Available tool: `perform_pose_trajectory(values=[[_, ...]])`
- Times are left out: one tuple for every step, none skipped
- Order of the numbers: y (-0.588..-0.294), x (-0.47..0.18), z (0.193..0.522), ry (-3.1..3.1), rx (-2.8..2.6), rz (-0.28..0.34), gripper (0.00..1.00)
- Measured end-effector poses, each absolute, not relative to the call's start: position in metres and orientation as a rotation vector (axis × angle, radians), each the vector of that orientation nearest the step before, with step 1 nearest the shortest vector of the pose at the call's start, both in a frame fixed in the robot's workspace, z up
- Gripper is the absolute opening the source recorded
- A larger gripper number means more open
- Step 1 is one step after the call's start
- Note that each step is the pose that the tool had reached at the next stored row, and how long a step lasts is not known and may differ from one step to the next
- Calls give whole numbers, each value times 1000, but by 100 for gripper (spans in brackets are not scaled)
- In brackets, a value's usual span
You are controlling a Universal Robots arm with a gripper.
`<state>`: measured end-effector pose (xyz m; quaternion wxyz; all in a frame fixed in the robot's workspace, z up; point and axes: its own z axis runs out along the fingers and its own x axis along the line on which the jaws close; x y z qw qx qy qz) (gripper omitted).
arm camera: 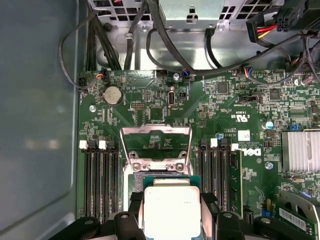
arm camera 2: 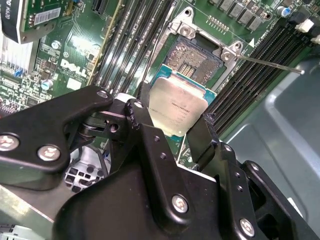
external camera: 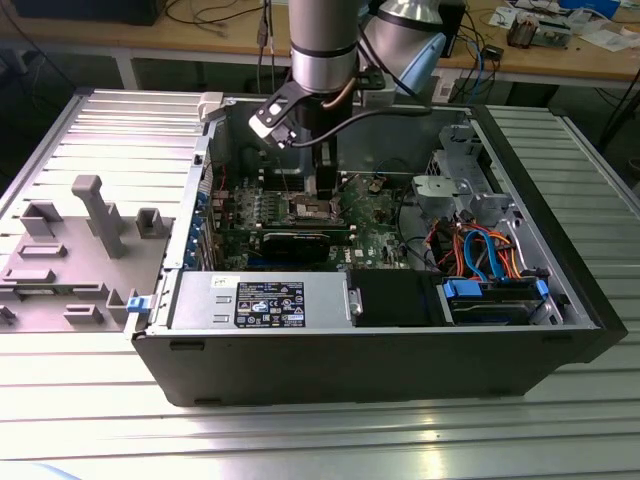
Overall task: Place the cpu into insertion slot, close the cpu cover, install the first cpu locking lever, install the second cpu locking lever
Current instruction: 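Place the cpu into insertion slot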
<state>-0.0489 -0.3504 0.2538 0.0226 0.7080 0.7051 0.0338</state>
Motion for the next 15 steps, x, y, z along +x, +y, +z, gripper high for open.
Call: perform_pose_trajectory(values=[[-350,-49,253,2184,2193,105,54],[-350,-50,252,2184,2193,105,54],[-350,-51,251,2184,2193,105,54],[-350,-52,251,2184,2193,105,54],[-350,-52,250,2184,2193,104,54],[-350,-52,250,2184,2193,104,54],[-350,-52,250,2184,2193,105,54],[-350,-52,250,2184,2193,105,54],[-350,-52,250,2184,2193,105,54],[-350,-52,250,2184,2193,105,54],[-350,-52,250,2184,2193,105,54],[-350,-52,250,2184,2193,105,54],[-350,-52,250,2184,2193,105,54],[-350,-52,250,2184,2193,105,54],[-350,-52,250,2184,2193,105,54]])
